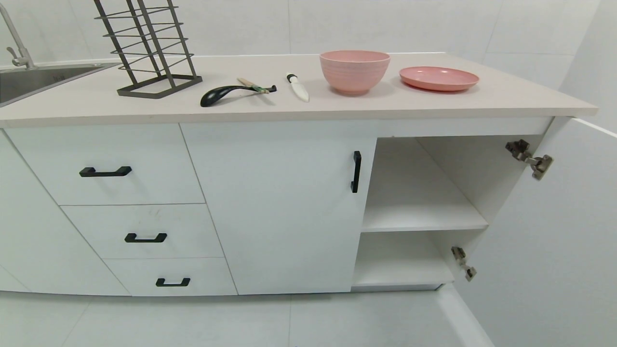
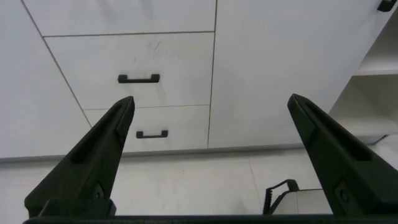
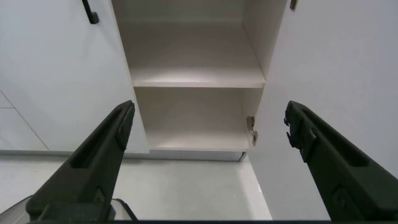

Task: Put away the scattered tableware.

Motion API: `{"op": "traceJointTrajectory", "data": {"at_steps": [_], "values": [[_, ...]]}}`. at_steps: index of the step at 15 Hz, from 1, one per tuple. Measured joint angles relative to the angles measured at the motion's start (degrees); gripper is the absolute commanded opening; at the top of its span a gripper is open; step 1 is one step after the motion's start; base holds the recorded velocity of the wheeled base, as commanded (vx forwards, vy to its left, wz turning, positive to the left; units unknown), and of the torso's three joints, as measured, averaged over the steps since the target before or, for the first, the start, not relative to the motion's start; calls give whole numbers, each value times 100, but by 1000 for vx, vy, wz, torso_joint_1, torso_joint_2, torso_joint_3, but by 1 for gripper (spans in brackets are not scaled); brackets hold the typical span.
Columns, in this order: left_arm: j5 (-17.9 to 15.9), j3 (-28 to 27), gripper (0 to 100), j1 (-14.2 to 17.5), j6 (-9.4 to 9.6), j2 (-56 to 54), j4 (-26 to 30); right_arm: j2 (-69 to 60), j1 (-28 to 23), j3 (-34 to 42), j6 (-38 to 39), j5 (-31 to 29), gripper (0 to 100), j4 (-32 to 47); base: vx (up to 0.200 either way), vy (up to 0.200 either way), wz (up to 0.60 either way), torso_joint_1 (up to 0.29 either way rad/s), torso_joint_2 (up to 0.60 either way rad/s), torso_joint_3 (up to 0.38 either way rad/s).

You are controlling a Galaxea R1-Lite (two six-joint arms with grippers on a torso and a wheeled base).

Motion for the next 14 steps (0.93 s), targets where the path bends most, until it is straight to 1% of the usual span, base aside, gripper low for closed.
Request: {"op": "traceJointTrajectory", "data": {"at_steps": [5,9,14], "values": [[-20,0,100,-2,2,-2,9,0,-6,0,0,-2,100,-11,0,0,0,0,0,0],[-20,0,100,-2,2,-5,6,0,-5,0,9,-5,100,-6,0,0,-600,4,4,4],[-18,0,100,0,0,4,0,0,-2,0,9,-5,100,-4,0,0,0,0,0,0]]}}
